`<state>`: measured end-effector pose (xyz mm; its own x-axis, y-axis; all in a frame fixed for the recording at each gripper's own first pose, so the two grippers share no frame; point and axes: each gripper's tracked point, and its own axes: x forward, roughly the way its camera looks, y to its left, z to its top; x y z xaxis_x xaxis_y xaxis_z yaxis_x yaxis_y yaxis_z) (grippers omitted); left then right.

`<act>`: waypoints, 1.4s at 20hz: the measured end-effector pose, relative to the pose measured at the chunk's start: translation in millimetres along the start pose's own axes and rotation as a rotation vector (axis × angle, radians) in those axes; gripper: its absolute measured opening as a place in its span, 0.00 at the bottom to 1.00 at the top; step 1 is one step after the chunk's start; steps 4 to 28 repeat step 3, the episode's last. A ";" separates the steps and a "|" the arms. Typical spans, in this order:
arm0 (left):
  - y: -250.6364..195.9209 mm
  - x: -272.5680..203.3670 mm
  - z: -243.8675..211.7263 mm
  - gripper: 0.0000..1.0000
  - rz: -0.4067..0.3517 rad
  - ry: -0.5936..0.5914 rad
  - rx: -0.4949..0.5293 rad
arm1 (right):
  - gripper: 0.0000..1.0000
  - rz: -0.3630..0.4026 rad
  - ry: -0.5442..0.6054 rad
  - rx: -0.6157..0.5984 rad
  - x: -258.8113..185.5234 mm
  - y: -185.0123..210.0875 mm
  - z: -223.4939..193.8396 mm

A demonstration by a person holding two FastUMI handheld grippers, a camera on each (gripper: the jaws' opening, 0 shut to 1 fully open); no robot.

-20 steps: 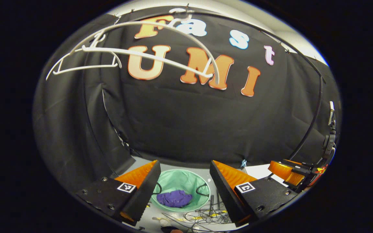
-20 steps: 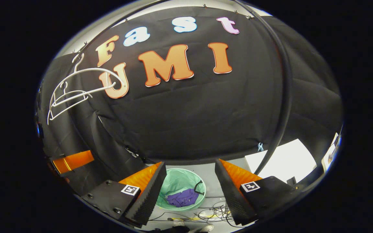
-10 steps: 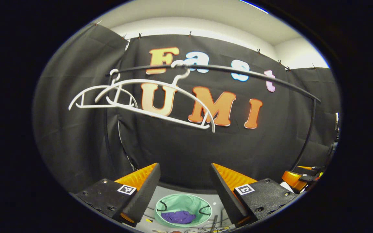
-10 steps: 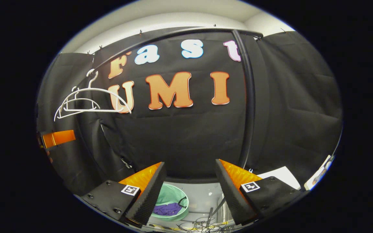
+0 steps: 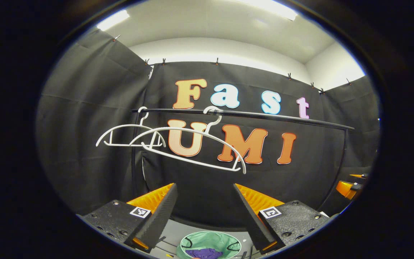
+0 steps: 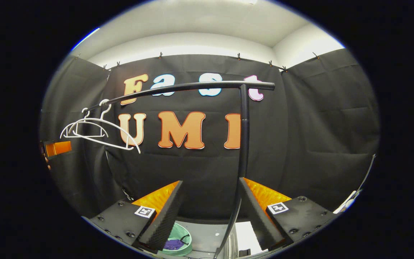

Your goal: Grasp the clothes on the hanger with both hands and then place them into the laundry hamper below.

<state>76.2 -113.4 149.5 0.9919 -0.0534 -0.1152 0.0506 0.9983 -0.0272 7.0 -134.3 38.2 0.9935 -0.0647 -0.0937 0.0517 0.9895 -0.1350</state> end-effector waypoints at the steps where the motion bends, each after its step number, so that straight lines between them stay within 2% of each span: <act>1: 2.1 -2.6 -0.1 0.92 0.002 0.003 0.004 | 0.89 -0.001 0.001 0.003 -2.8 1.2 0.3; 28: 3.5 -2.1 1.4 0.92 -0.002 -0.002 0.017 | 0.89 -0.001 0.006 0.016 -3.9 7.0 -2.0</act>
